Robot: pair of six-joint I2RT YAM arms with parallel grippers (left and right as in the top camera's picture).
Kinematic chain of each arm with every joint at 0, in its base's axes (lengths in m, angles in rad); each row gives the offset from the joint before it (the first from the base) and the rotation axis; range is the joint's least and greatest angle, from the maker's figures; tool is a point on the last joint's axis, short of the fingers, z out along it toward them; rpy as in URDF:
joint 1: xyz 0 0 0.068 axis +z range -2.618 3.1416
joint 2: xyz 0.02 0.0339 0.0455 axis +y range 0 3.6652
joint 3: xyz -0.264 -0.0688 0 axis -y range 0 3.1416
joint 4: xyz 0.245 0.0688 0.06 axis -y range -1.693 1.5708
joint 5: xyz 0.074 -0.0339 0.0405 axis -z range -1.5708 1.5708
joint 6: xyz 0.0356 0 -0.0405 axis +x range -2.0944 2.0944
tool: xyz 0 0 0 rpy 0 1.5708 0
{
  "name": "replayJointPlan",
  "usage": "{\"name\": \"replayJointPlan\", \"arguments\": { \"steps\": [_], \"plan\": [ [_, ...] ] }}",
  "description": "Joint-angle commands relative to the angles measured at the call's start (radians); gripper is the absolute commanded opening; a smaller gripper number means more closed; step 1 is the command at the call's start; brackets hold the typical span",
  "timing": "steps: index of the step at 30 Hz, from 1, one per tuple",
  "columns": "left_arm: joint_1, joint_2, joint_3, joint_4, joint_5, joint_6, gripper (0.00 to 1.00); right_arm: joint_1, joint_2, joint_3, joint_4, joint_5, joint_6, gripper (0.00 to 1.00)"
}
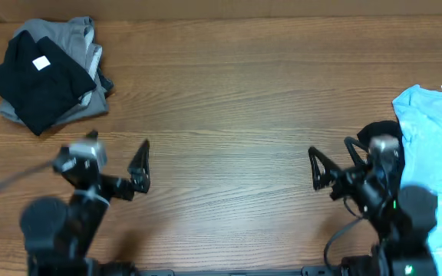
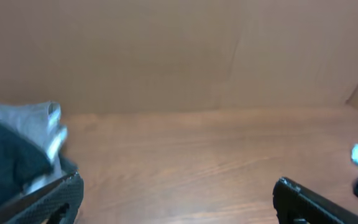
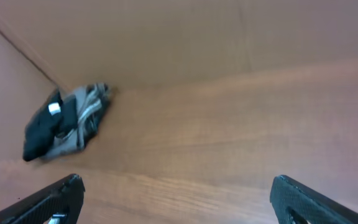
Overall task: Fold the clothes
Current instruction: 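Reach the right gripper to the light-blue T-shirt and grasp its edge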
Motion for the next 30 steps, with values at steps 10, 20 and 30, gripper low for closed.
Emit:
{"name": "replayJointPlan", "arguments": {
  "steps": [10,20,30],
  "plan": [
    [0.005,0.541,0.556,-0.466,0.0,0.027,1.0,-0.02,0.632,0.605,-0.384,-0.006,-0.003,1.0],
    [0.005,0.718,0.717,-0.623,-0.001,0.027,1.0,-0.121,0.874,0.808,-0.517,-0.037,-0.002,1.0],
    [0.005,0.719,0.717,-0.625,-0.034,0.034,1.0,-0.45,0.978,0.844,-0.511,0.038,0.087,1.0]
  ]
}}
